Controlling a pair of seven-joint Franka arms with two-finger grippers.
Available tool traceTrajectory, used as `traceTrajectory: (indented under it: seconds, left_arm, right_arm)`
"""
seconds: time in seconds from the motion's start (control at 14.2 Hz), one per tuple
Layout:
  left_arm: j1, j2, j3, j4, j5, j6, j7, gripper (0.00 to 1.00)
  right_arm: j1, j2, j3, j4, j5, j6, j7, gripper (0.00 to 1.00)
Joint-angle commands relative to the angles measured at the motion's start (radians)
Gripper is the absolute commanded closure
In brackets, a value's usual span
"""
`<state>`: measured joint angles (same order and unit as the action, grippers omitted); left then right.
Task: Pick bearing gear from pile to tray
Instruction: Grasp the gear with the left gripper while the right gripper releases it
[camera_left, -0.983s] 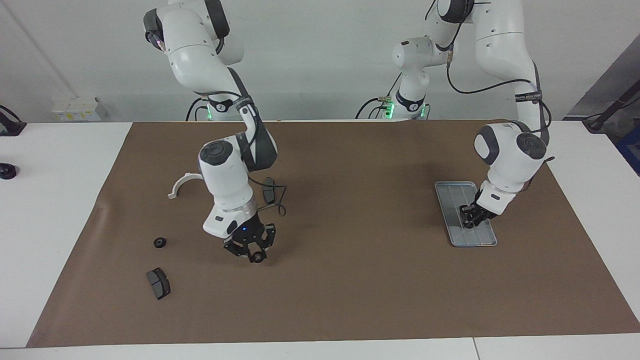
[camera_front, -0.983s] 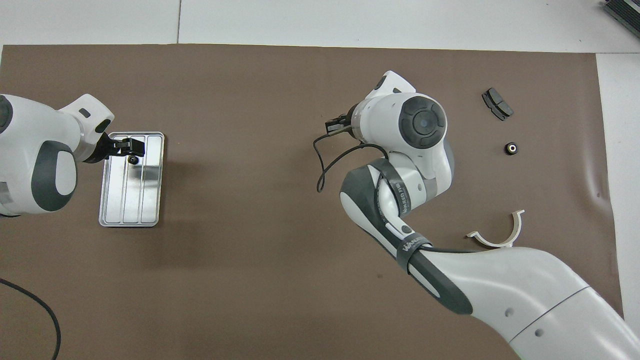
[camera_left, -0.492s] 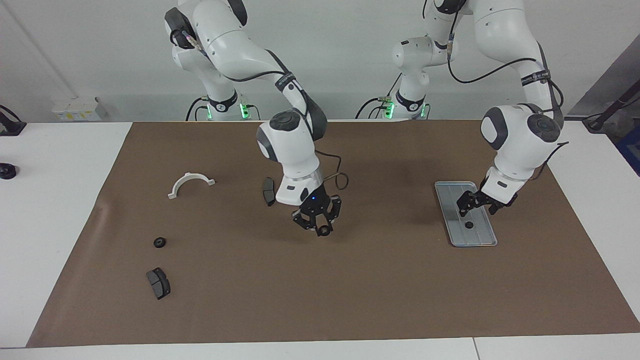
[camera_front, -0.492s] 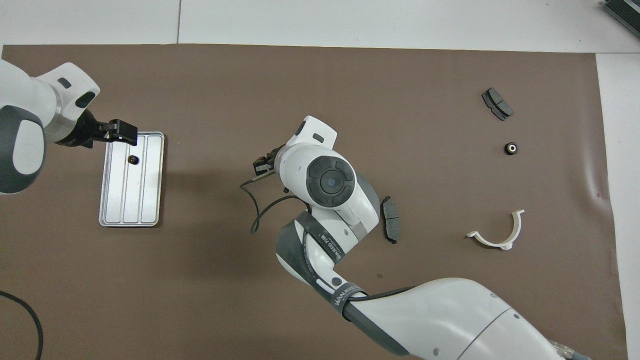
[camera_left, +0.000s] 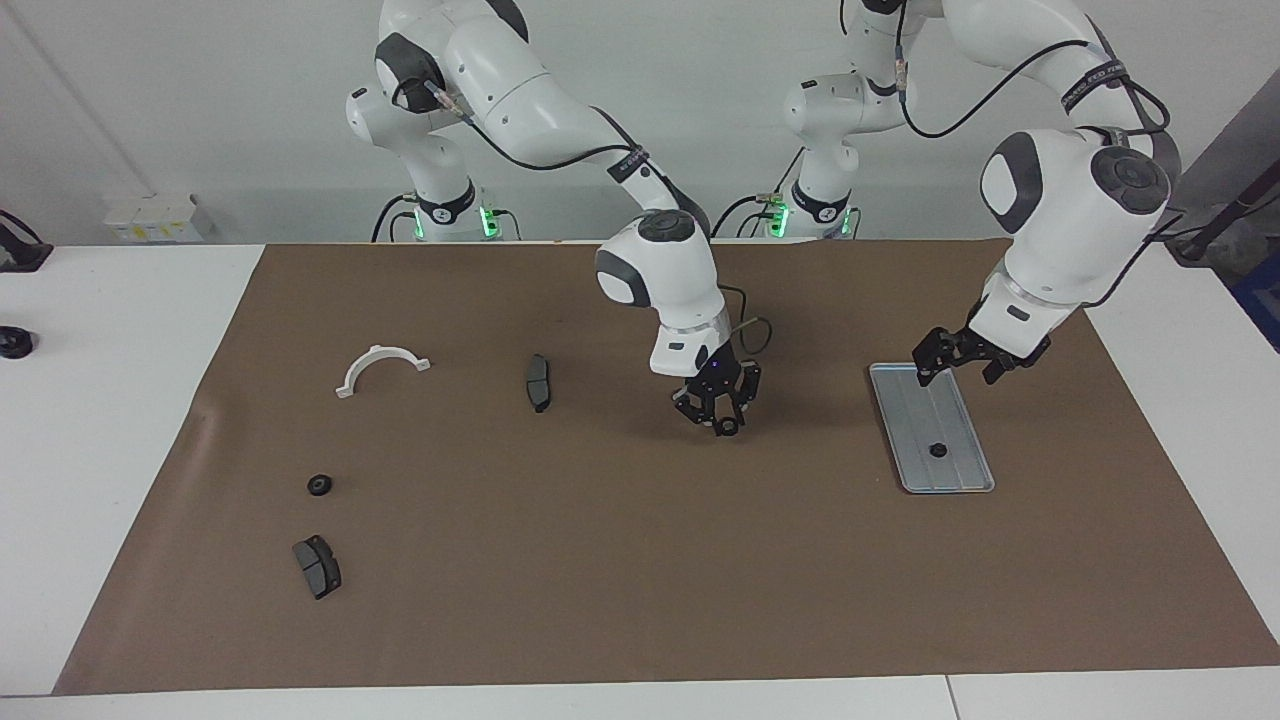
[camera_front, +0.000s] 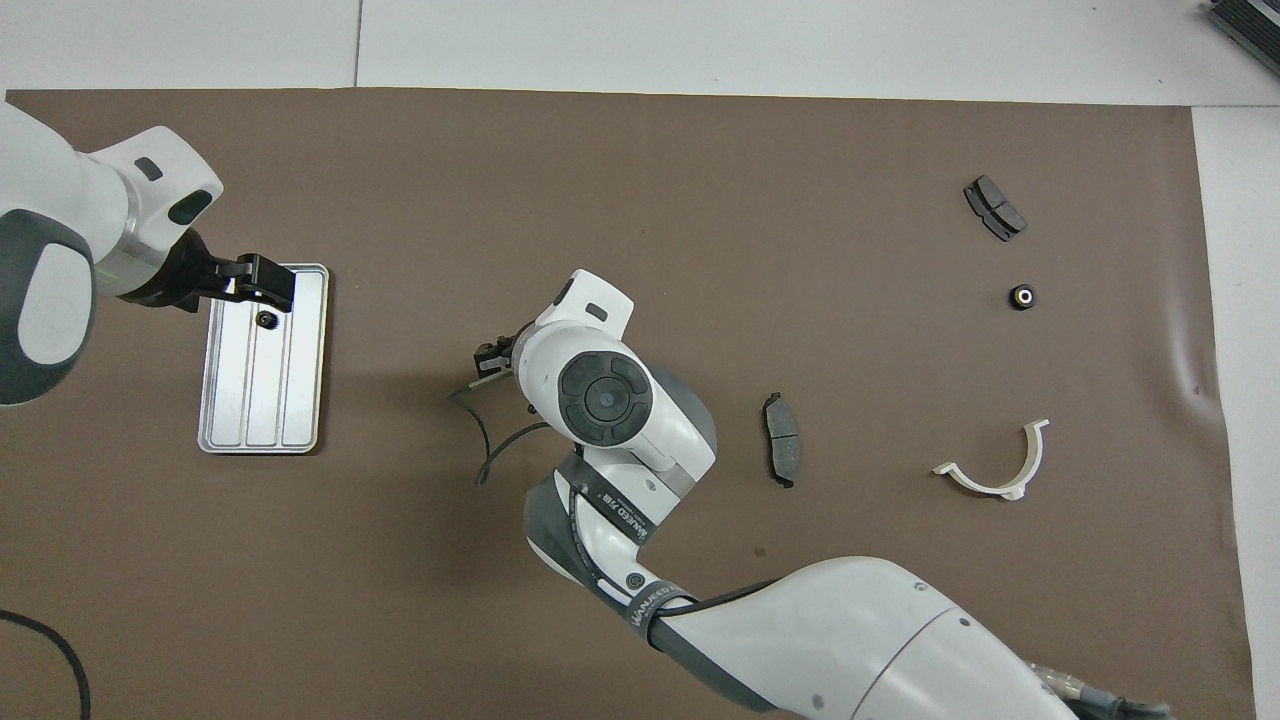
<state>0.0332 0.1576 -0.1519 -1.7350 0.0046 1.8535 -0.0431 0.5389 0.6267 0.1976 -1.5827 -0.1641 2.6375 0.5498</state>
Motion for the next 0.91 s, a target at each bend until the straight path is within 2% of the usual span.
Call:
traceTrajectory:
  seconds: [0.0,0.21,0.35,0.56,0.7,0.84]
  left_arm:
    - [-0.038,-0.039,0.008,-0.063,-0.012,0.055,-0.111,0.0]
    - [-0.152,-0.058,0.011,-0.193,-0.012,0.274,-0.366,0.0]
    - [-0.2,-0.029,0.012,-0.201,-0.006,0.331,-0.438,0.0]
    - [-0.314,0.086,0.014,-0.176,0.102,0.42,-0.717,0.0]
    - [-0.398,0.167,0.015,-0.143,0.173,0.435,-0.91,0.0]
    - [-0.421,0.223,0.015,-0.132,0.216,0.49,-0.986,0.0]
  right_arm:
    - [-0.023,0.011,-0.019,0.033,-0.044,-0.01,0.024,0.35]
    - [-0.121,0.017,-0.047,0.067,-0.057,-0.036,-0.049,0.36]
    - [-0.193,0.024,-0.047,0.076,-0.055,-0.1,-0.128,0.37]
    - [-0.327,0.022,-0.046,0.081,-0.042,-0.186,-0.272,0.4]
    - [-0.393,0.019,-0.044,0.082,-0.04,-0.273,-0.336,0.41]
    - [-0.428,0.015,-0.046,0.078,-0.04,-0.325,-0.352,0.42]
